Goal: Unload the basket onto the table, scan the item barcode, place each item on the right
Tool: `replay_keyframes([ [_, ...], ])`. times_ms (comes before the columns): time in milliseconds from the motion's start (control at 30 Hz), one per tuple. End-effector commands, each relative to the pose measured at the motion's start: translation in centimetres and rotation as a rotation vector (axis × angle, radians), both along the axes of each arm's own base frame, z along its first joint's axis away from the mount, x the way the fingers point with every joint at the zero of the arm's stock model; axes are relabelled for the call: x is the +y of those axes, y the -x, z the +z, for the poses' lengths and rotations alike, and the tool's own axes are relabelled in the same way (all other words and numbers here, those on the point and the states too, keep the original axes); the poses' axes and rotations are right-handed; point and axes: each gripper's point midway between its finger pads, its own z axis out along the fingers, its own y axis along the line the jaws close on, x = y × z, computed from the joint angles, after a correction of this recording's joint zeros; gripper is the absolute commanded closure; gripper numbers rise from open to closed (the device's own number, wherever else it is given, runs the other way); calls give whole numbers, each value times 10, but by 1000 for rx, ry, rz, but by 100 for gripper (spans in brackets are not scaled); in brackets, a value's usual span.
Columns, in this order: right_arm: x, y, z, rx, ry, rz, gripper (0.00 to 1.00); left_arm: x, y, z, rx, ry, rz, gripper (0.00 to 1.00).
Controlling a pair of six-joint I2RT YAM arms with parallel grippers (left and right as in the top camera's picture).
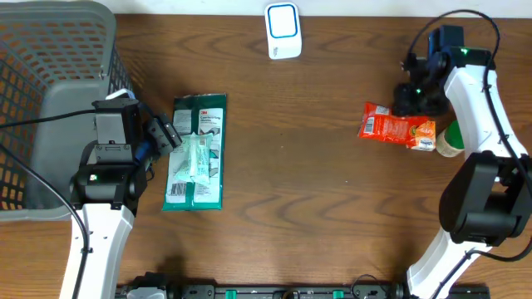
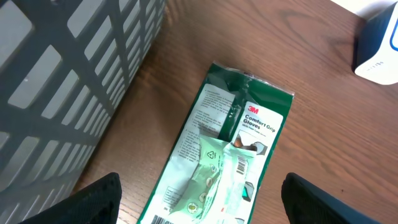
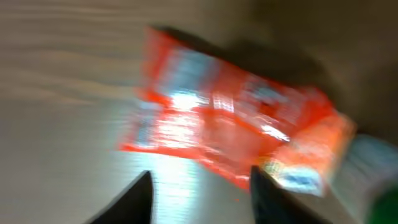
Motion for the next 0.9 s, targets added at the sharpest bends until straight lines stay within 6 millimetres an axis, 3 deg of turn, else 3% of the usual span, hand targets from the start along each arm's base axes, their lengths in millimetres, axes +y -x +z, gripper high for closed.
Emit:
replay_keyframes([
  [0, 66, 1, 11, -6, -207, 46, 74, 3, -1, 4, -9, -8, 10, 17],
  [100, 91, -5, -8, -33, -181, 65, 78, 3, -1, 4, -9, -8, 10, 17],
  [233, 96, -13, -40, -90, -58, 23, 80, 3, -1, 4, -9, -8, 10, 17],
  [367, 82, -14, -76, -149, 67, -52, 80, 3, -1, 4, -9, -8, 10, 17],
  [500, 58, -4, -97, -145, 148, -91, 82, 3, -1, 4, -9, -8, 10, 17],
  [733, -5, 17, -105, -77, 343, -193, 85, 3, -1, 4, -8, -8, 10, 17],
  [867, -5, 18, -103, -68, 284, -203, 83, 3, -1, 4, -8, -8, 10, 17],
])
